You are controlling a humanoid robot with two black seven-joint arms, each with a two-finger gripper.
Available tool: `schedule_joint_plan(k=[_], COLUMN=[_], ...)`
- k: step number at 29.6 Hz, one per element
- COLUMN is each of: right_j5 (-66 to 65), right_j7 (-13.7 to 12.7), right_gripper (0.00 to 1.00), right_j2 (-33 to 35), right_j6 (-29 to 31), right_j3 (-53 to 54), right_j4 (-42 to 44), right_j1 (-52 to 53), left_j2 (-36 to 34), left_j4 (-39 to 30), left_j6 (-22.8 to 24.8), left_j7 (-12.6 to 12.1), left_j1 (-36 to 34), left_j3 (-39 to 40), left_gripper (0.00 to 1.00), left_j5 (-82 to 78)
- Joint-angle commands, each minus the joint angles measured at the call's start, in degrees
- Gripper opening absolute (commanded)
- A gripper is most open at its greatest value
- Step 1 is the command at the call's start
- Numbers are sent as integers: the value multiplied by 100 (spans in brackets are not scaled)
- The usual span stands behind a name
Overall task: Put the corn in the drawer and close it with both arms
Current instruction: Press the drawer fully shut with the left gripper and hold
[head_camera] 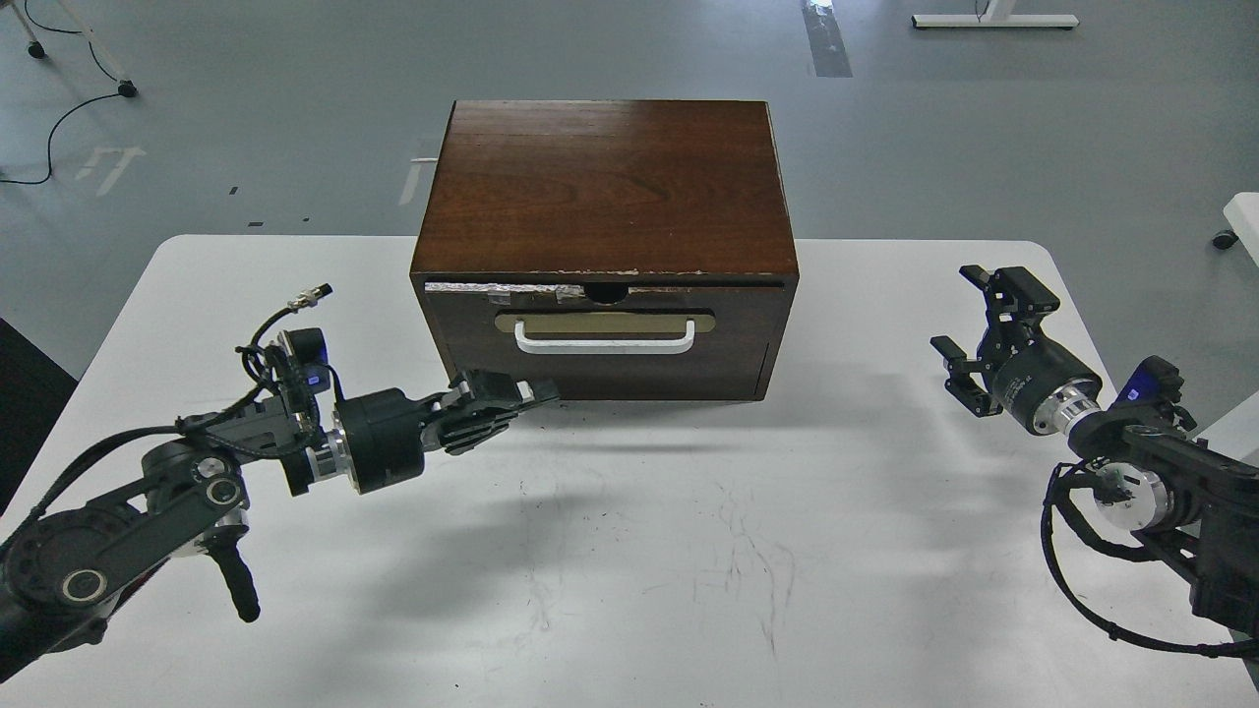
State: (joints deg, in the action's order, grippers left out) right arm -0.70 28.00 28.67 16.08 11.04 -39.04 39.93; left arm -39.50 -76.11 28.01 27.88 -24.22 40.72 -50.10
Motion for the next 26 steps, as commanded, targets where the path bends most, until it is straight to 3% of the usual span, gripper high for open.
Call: schedule_joint_plan(k=[1,11,14,17,26], right_j5=[0,9,17,18,26], right_j7=[0,0,0,0,0], right_gripper=[100,100,100,100,100], right_j2=[-55,-257,-274,-327,-353], right_j6=[-52,-149,-149,-149,-149], right_j3=[48,407,740,1022,1076], right_j4=[11,-16,-16,-16,-42], right_j1=[24,77,33,15,-11], left_j2=[-233,-155,-58,82,232], left_j4=[-18,192,516,991,1353], left_j6=[-1,-1,-1,-1,-1], left_j7=[12,12,-11,-353,-327], left_j1=[154,1243,1402,1438,1596], left_j3=[550,2088,2195,2195,2204], left_gripper=[99,99,99,99,99], left_j5=[1168,2128,2145,2206,2567])
